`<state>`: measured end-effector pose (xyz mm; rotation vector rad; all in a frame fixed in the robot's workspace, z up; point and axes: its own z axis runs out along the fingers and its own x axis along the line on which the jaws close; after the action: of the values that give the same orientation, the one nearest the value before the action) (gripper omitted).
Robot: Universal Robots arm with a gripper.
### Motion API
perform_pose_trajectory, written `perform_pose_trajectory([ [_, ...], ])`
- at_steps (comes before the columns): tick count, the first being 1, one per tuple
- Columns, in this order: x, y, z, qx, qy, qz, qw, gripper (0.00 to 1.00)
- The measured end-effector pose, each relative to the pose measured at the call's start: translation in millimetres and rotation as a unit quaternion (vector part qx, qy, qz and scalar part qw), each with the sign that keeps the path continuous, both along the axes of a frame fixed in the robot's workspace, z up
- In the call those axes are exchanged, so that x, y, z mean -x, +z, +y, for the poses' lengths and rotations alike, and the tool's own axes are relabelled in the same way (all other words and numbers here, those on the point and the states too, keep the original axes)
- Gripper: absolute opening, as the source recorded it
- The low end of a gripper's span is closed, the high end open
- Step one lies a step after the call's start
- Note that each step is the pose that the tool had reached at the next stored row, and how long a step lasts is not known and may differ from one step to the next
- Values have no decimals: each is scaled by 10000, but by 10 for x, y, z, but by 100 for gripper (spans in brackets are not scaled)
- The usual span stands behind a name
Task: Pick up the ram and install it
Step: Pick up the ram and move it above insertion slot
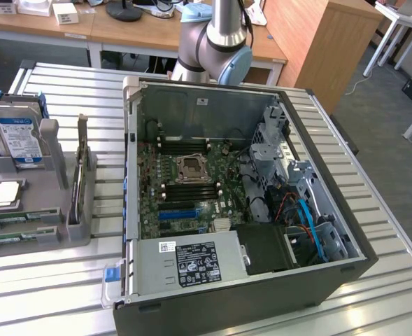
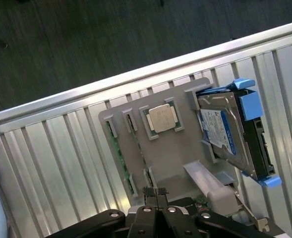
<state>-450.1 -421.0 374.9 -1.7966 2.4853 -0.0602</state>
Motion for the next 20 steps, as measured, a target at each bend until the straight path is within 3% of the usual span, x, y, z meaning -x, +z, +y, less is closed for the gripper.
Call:
perform_pose_trajectory([
  [20, 0, -9, 0, 0, 288, 0, 9996, 11],
])
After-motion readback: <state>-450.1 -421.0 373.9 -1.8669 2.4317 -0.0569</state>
